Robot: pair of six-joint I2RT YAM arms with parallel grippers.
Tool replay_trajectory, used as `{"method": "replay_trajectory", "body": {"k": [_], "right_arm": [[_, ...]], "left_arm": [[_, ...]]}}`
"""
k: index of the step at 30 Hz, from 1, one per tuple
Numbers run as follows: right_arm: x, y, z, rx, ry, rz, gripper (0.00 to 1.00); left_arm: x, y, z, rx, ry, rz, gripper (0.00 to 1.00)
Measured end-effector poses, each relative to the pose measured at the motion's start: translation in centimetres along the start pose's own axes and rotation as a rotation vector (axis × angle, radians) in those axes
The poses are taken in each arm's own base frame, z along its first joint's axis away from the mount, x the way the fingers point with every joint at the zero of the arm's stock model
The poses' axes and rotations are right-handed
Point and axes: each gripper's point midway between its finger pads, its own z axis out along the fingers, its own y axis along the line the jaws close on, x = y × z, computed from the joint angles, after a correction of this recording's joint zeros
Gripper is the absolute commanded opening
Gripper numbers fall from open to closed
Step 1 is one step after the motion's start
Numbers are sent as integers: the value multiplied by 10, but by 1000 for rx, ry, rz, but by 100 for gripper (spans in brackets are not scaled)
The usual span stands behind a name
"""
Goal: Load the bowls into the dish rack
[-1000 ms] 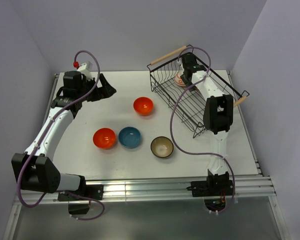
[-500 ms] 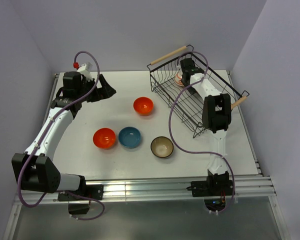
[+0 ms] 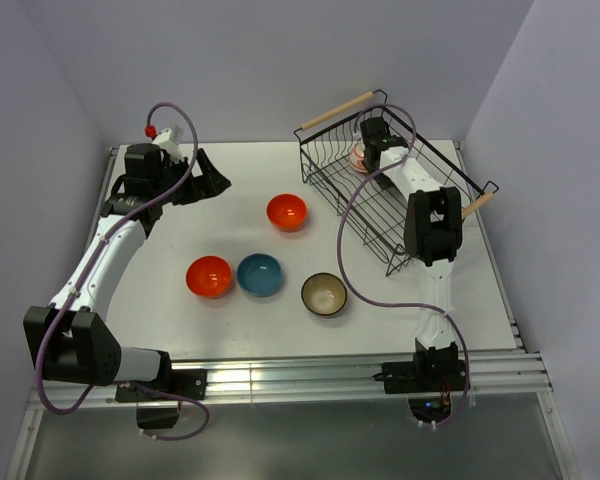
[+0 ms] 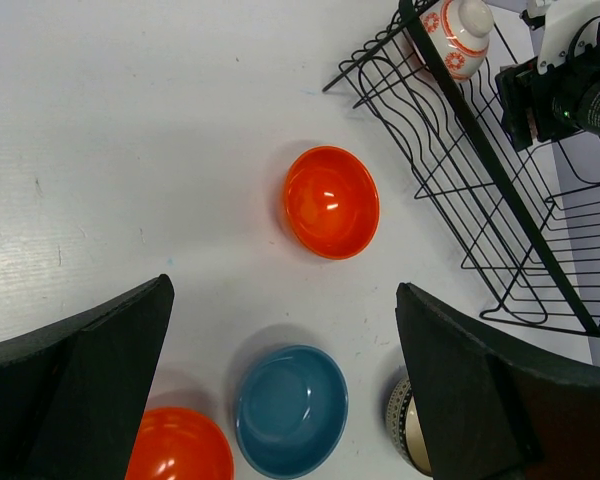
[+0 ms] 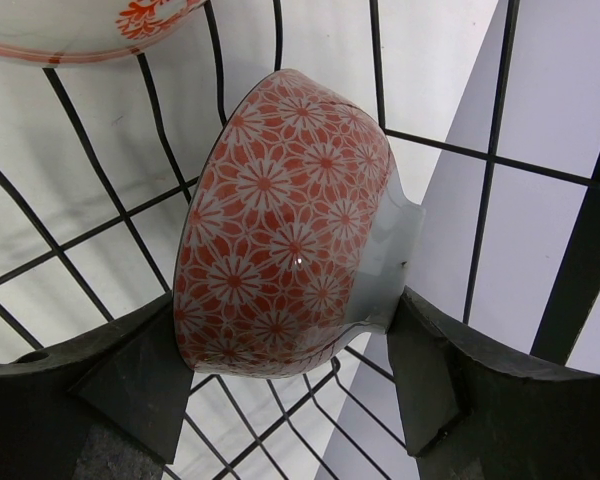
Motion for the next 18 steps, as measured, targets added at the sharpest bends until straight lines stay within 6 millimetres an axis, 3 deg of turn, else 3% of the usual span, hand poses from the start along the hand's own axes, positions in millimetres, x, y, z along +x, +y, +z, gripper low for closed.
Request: {"method": "replay_trajectory", "body": {"k": [1, 4, 11, 13, 18], "right_arm": [[0, 0, 0, 0, 1, -1, 58], [0, 0, 0, -1, 1, -1, 63], [0, 1, 0, -6, 0, -5, 88], [0, 3, 0, -15, -2, -6, 99], [0, 6, 0, -36, -5, -13, 100]], "left_arm": [[0, 0, 0, 0, -1, 0, 100], [-1, 1, 0, -1, -1, -1, 100], [0, 0, 0, 5, 1, -1, 100], [0, 0, 0, 5, 1, -1, 99], [0, 0, -1, 8, 2, -3, 99]]}}
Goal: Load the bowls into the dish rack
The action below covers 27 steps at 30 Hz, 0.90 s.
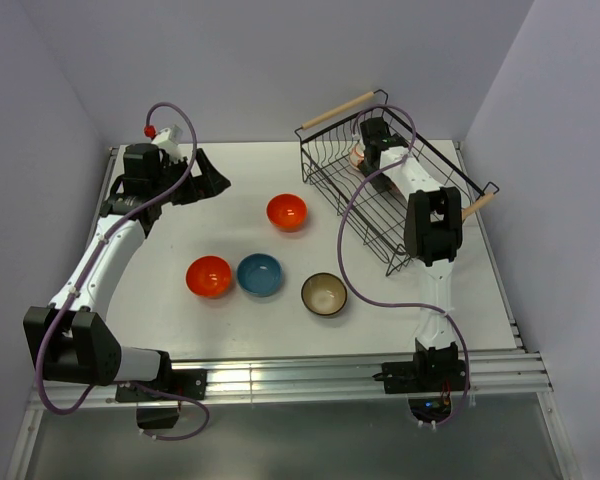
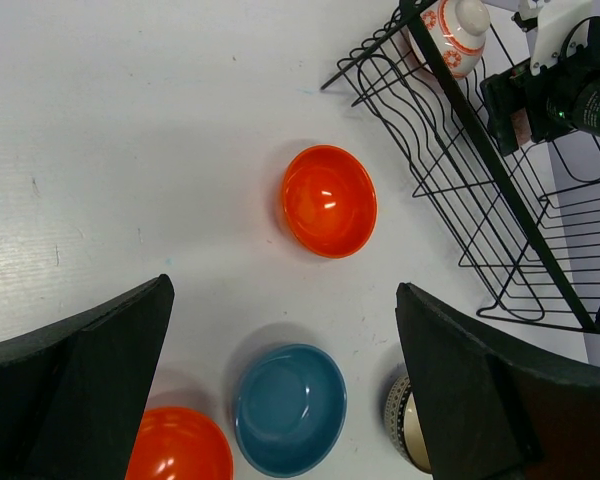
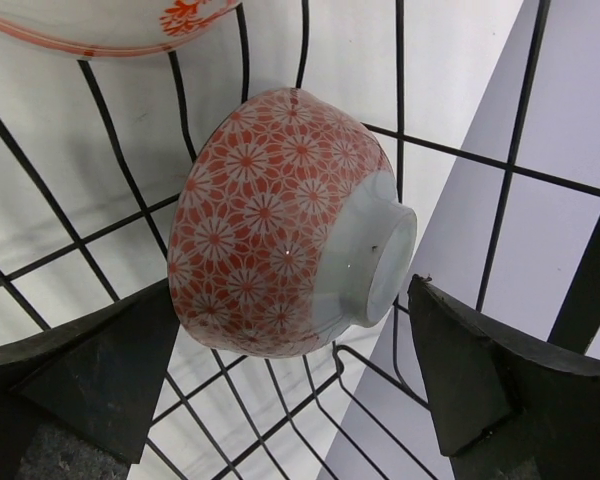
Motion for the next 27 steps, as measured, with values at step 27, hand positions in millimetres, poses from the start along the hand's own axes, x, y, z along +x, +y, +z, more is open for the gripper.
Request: {"method": "replay_trajectory", "body": {"k": [27], "right_arm": [[-34, 16, -56, -216, -162, 63, 100]], "left_arm": [[17, -7, -1, 97, 55, 63, 99]]}}
